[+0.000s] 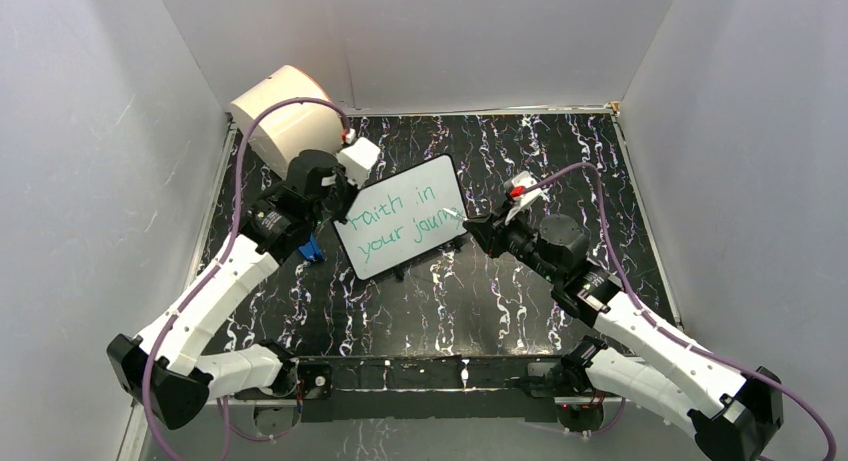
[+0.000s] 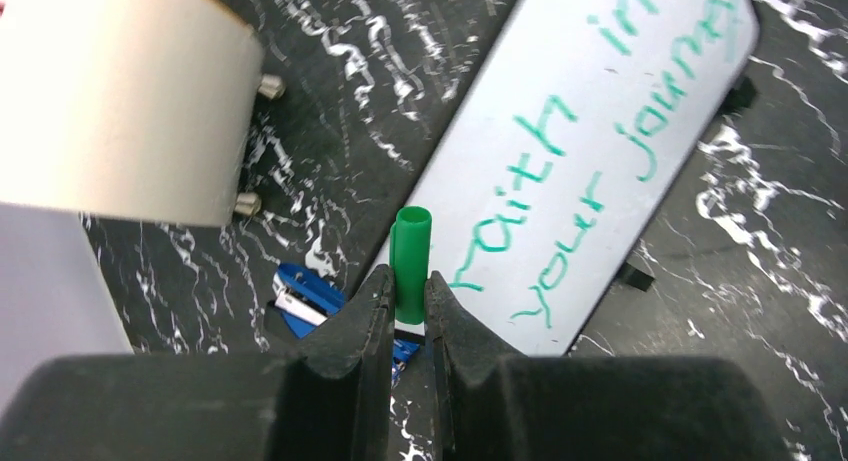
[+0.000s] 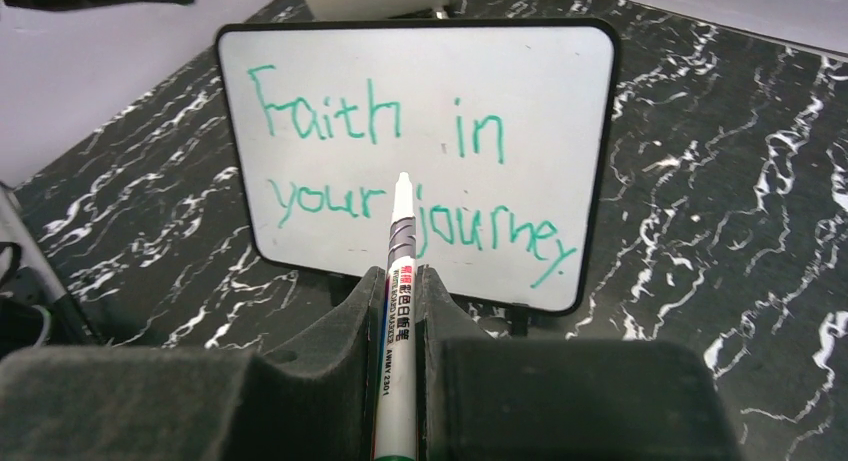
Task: Write a sentence on the whiteboard
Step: Close the whiteboard marker at the center of the board.
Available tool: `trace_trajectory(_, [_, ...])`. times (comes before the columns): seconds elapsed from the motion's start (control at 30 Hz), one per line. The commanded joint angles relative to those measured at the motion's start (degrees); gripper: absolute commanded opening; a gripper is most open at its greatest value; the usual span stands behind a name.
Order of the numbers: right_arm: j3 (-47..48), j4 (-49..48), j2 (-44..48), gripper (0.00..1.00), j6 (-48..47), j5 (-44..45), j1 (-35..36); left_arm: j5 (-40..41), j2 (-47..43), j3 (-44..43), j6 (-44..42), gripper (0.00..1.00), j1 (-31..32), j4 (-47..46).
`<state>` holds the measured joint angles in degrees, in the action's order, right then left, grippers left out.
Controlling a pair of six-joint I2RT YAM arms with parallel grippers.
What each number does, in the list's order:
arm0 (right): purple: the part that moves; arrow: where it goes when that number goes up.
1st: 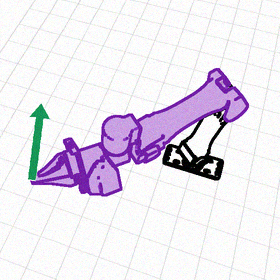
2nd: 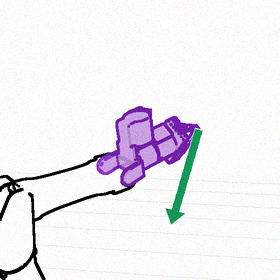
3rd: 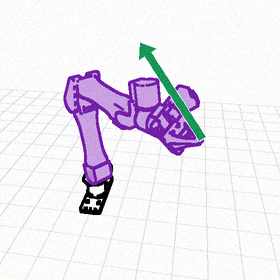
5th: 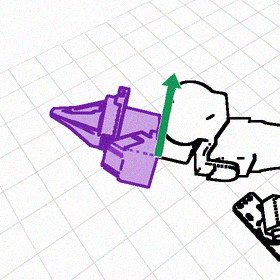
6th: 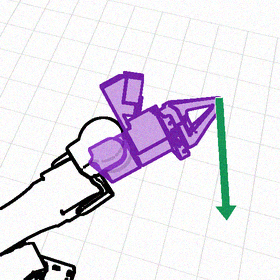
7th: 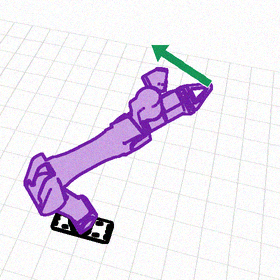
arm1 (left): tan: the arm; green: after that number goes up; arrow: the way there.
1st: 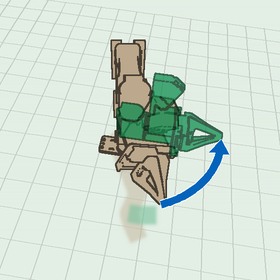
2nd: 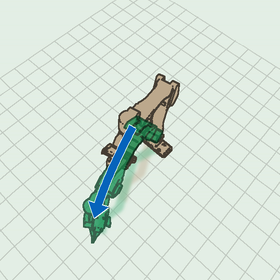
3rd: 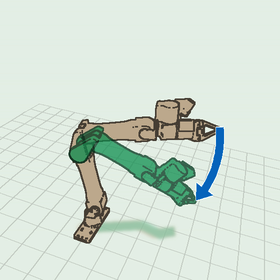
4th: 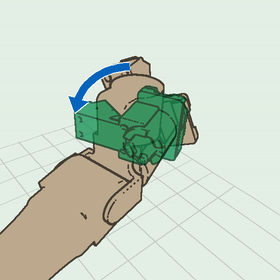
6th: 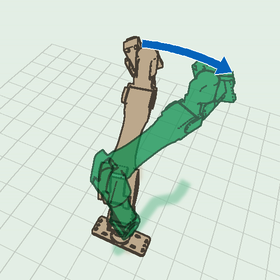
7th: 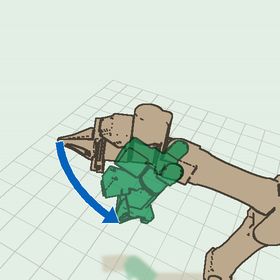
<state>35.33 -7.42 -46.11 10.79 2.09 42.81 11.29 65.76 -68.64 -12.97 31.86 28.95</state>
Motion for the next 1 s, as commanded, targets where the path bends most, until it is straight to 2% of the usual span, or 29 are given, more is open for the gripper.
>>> trace_trajectory(0.0, [4.4, -3.4, 0.5, 0.00, 1.2, -5.6, -0.2, -3.3, -2.3, 0.1, -6.5, 0.00, 4.3, 0.6])
trace_trajectory(0.5, [8.7, -0.7, -0.2, 0.00, 3.0, -16.7, -0.2, -13.8, -2.6, 5.5, -19.7, 0.00, 13.9, -3.4])
trace_trajectory(0.97, [11.0, 1.7, -5.4, 0.00, 3.2, -24.1, -0.1, -16.3, -7.2, 13.5, -26.6, 0.00, 15.7, -11.4])
